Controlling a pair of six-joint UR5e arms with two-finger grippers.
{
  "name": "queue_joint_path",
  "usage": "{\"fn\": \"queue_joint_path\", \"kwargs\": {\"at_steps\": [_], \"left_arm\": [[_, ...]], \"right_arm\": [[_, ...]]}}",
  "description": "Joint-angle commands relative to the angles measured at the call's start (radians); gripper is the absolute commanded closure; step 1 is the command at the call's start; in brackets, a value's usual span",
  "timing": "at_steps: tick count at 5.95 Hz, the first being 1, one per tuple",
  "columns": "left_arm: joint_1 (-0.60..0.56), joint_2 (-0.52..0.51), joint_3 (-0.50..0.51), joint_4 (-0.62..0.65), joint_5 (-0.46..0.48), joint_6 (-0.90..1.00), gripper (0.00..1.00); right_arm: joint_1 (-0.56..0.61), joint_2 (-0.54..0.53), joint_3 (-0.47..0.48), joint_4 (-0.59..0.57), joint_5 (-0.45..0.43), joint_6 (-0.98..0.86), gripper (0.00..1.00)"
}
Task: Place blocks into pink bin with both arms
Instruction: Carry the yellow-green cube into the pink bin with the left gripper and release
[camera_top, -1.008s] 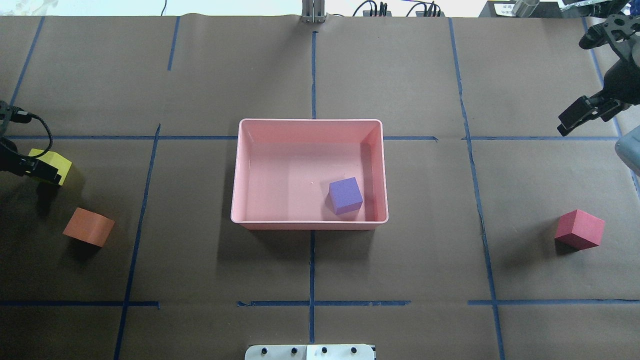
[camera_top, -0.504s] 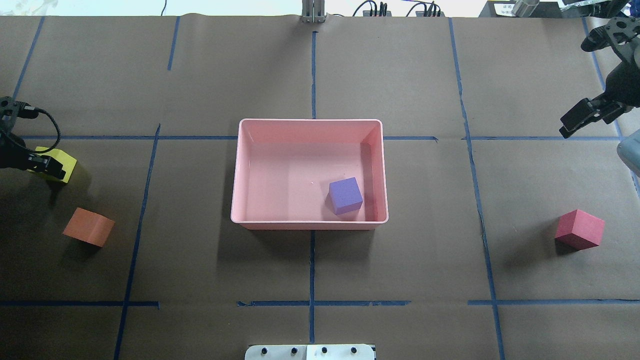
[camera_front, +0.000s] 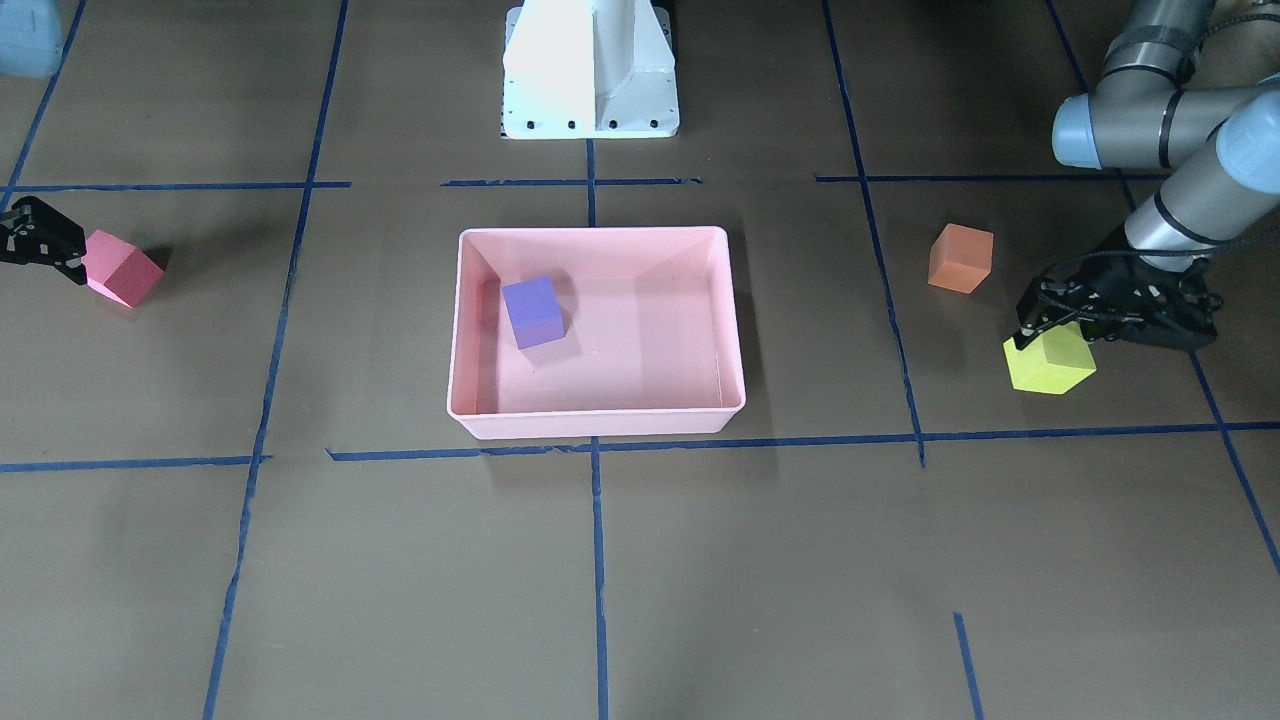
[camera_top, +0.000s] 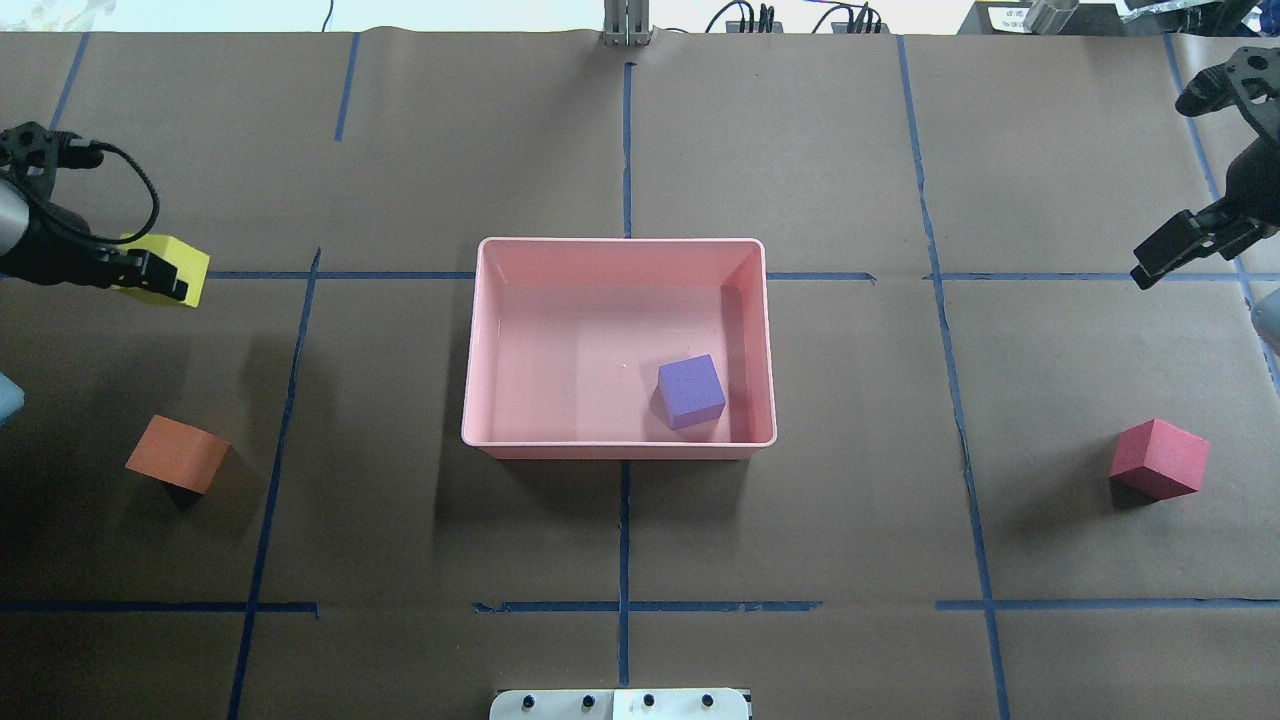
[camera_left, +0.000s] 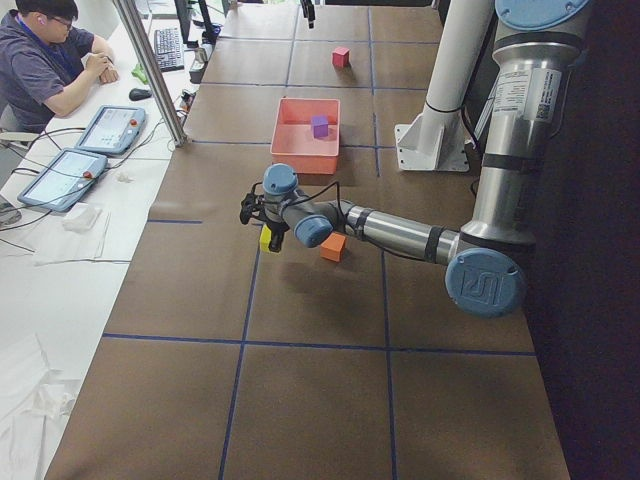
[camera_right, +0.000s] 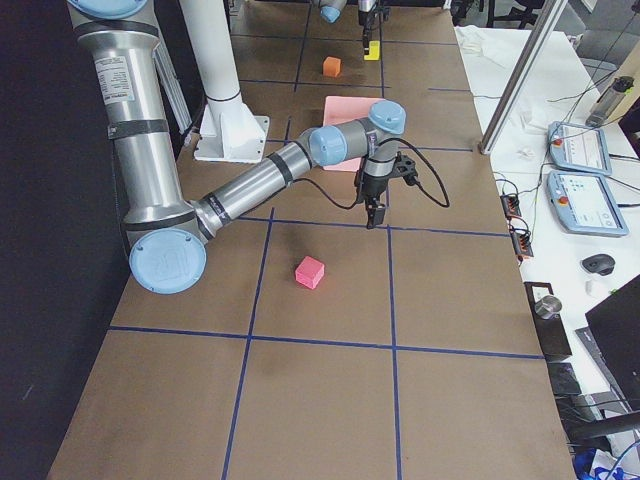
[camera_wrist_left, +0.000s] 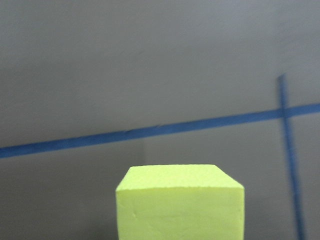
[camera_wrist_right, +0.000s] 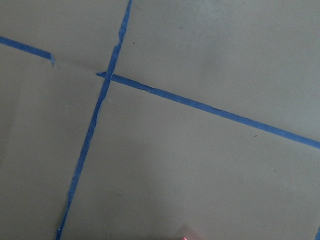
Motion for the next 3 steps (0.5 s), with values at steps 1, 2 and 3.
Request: {"fn": "queue_joint_path", "kwargs": {"at_steps": [1, 2, 3], "left_arm": [[0.06, -0.138, -0.105, 0.119, 0.0, -0.206, 0.55], [0.121, -0.243, -0.139, 0.229, 0.015, -0.317, 0.55], [0.241, -0.372, -0.168, 0.405, 0.129, -0.417, 0.54]], "right_arm": [[0.0, -0.12, 0.008, 0.174, 0.005, 0.001, 0.0], [0.0, -0.194, 0.01, 0.281, 0.032, 0.001, 0.0], [0.0, -0.257, 0.008, 0.389, 0.034, 0.0, 0.0]]}}
